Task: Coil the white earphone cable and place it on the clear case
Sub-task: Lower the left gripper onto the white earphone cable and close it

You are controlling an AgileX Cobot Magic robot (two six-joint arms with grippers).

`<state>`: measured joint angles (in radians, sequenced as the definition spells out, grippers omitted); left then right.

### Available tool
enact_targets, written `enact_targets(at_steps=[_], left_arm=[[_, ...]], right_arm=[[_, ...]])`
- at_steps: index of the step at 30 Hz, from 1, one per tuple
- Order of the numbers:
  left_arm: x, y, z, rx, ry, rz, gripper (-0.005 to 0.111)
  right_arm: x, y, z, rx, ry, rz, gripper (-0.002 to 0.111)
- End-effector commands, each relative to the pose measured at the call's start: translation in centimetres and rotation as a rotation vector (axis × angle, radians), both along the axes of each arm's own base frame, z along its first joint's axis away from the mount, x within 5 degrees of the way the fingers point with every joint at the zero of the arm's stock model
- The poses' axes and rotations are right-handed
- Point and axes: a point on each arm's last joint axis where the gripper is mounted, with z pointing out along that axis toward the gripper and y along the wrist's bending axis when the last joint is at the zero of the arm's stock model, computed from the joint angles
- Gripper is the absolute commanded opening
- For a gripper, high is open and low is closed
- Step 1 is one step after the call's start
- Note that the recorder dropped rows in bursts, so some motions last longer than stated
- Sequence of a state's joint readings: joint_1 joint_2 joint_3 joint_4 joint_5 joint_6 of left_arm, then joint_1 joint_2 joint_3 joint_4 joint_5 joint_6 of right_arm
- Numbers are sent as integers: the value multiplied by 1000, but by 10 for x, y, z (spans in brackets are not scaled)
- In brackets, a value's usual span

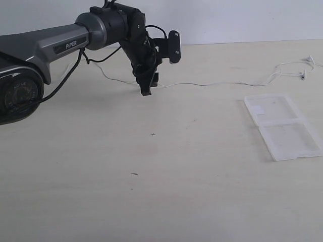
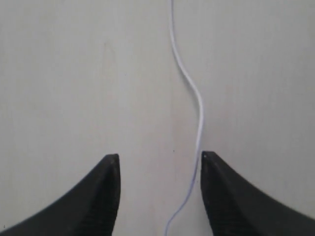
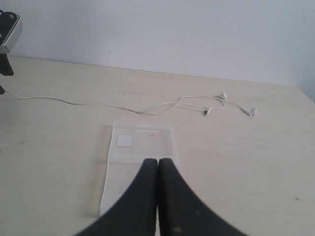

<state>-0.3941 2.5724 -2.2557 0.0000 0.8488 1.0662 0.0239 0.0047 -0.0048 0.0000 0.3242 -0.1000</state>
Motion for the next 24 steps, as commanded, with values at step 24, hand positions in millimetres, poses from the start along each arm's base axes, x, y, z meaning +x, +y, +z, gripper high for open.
enact_targets(at_steps=[24], left_arm=[[-7, -15, -2, -76, 44, -21, 50]], right_arm=[[0, 0, 0, -1, -12, -6, 1]])
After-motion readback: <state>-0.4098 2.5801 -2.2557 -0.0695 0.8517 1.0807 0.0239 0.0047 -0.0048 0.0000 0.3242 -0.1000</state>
